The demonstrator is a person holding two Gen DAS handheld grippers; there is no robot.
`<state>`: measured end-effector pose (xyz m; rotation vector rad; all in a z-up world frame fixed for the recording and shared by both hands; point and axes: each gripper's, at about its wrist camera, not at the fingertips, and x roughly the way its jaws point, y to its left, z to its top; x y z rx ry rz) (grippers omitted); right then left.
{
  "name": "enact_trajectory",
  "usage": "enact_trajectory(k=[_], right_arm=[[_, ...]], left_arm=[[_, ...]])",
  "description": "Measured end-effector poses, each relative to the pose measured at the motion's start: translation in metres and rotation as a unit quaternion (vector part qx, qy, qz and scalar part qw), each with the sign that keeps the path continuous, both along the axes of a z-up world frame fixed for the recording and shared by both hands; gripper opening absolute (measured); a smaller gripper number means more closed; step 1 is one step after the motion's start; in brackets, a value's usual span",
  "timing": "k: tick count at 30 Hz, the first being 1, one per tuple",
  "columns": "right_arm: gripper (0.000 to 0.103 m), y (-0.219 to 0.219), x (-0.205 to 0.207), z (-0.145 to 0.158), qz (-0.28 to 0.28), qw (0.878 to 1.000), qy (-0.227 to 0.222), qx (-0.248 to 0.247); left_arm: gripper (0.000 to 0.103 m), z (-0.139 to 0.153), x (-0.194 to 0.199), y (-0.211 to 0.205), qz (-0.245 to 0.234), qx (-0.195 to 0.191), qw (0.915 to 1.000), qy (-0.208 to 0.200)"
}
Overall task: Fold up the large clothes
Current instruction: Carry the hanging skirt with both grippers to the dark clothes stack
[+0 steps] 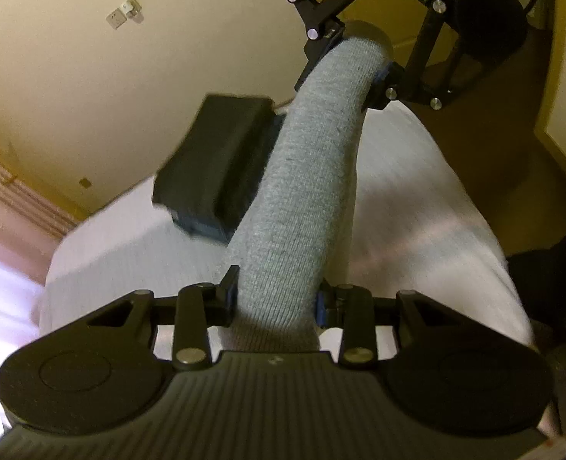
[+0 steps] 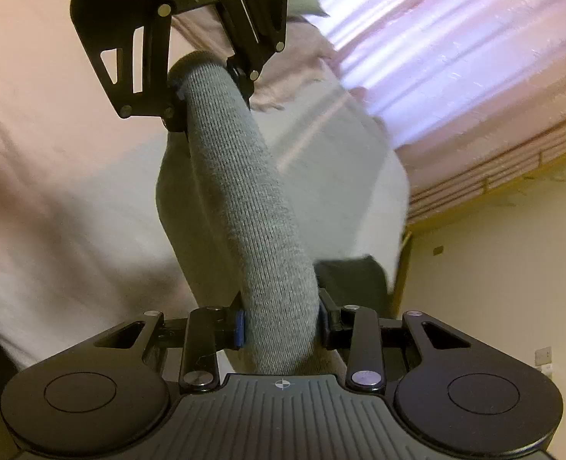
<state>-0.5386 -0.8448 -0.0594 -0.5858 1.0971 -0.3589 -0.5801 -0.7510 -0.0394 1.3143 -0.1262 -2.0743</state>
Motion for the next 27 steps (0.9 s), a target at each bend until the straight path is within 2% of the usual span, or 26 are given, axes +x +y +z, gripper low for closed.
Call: enact_trajectory(k=[5,8,12,16,17,19,22,24,25,27], right_arm=[[0.032,-0.133,-0.036,0.012,-0.001,1.0,-0.003,-0.009],[0.032,-0.212,-0.044,0.022,0.003,1.0,-0.011,-0.019],[0.032,-0.302,-0.032,0.024,0.002,0.998,-0.026,-0.051],[0.032,-0.359,-0.017,0.0,-0.005,0.993,-0.05,-0.106],[0.033,-0.367,-0.016,-0.013,-0.008,0.991,-0.057,-0.12],[0.033,-0.377,-0.013,-0.056,-0.015,0.989,-0.067,-0.13],[0.033,-0.379,-0.008,-0.138,-0.019,0.995,-0.037,-0.085],[0.034,-0.369,-0.01,-0.178,-0.012,0.998,-0.006,-0.062],[0.035,-0.361,-0.013,-0.191,-0.007,0.997,-0.004,-0.072],[0.037,-0.353,-0.023,-0.194,-0.008,0.996,-0.025,-0.08]], left_arm=[[0.032,0.008,-0.065,-0.118,0.01,0.003,0.9999,0.012],[0.032,0.015,-0.095,-0.186,0.018,-0.014,0.9997,0.005],[0.032,0.013,-0.107,-0.276,0.036,-0.05,0.9981,-0.003],[0.033,-0.01,-0.106,-0.335,0.045,-0.117,0.9919,-0.019],[0.033,-0.025,-0.105,-0.344,0.046,-0.136,0.9894,-0.019],[0.033,-0.065,-0.105,-0.356,0.045,-0.144,0.9883,-0.023],[0.034,-0.151,-0.106,-0.36,0.043,-0.103,0.9927,-0.046],[0.039,-0.201,-0.108,-0.35,0.029,-0.06,0.9955,-0.068],[0.04,-0.216,-0.109,-0.34,0.023,-0.067,0.9947,-0.075],[0.039,-0.228,-0.106,-0.318,0.013,-0.103,0.9916,-0.077]])
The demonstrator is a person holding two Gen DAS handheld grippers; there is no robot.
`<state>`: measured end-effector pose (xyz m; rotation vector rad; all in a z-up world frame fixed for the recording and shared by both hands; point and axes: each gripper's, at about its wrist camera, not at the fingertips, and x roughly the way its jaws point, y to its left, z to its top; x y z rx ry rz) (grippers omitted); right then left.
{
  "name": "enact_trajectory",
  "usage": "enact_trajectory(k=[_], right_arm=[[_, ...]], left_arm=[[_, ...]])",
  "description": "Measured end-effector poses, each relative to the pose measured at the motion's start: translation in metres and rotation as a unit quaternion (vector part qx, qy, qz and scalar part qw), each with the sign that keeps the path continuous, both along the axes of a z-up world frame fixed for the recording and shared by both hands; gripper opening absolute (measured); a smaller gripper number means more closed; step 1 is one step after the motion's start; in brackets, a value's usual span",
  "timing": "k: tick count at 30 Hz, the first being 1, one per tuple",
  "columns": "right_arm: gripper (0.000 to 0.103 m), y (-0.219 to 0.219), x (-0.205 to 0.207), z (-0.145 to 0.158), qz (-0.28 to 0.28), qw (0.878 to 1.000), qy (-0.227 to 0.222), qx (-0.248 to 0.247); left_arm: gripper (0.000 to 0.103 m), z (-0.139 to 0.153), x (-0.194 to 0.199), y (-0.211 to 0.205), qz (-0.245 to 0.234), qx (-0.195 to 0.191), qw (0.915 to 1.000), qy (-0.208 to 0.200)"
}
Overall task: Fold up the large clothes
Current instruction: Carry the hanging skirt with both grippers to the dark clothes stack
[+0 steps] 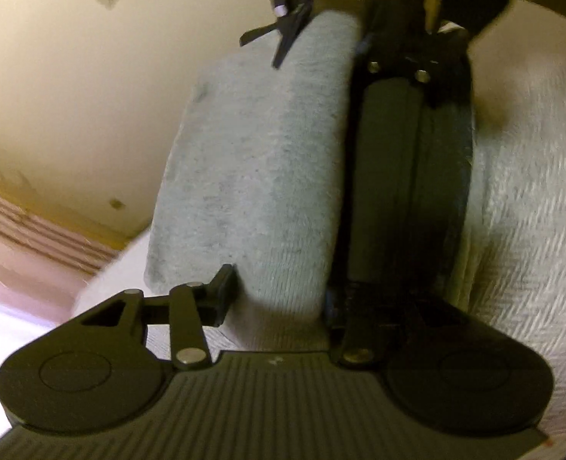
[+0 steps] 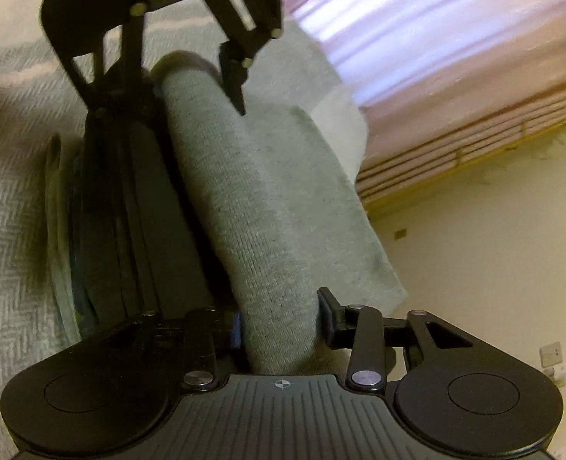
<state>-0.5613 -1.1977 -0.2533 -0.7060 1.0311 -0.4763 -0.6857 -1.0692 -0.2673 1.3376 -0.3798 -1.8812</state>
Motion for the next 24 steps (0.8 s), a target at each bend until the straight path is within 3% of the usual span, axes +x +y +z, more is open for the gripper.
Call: enact_trajectory(k=[2,6,9,12,16,20,22,24], right_arm=[[0.037,0.004,-0.006,0.003,-0.003,1.0,-0.01,-0.003],[0.038,0.015,0.004,0.008,-0.009,1.0,0.015,-0.017],[0.036,-0.002,0.022,0.017,-0.035,0.999,-0.008,0.017],[0.035,0.009,0.035,0.028,-0.04,0.999,-0.03,0.018],[0.035,0.022,0.053,0.013,-0.026,0.999,-0.014,0.024],[0.034,0.014,0.043,0.012,-0.03,0.999,-0.008,0.014],[0.034,0.001,0.045,0.022,-0.041,0.999,-0.028,-0.003],[0.034,-0.005,0.046,0.017,-0.04,0.999,-0.011,0.016]], left_arm=[[0.042,0.003,0.004,0.01,-0.001,-0.012,0.9999,0.008],[0.042,0.003,0.004,0.017,-0.024,-0.027,0.9993,-0.009],[0.038,0.005,0.011,0.013,-0.044,-0.029,0.9982,-0.027],[0.036,0.015,0.023,0.01,-0.051,-0.048,0.9965,-0.045],[0.036,-0.002,0.032,0.013,-0.032,-0.013,0.9989,-0.031],[0.035,-0.002,0.021,0.023,-0.012,-0.028,0.9994,-0.015],[0.035,0.002,0.014,0.022,-0.015,-0.042,0.999,-0.006],[0.036,-0.003,0.013,0.016,-0.017,-0.033,0.9993,-0.008]])
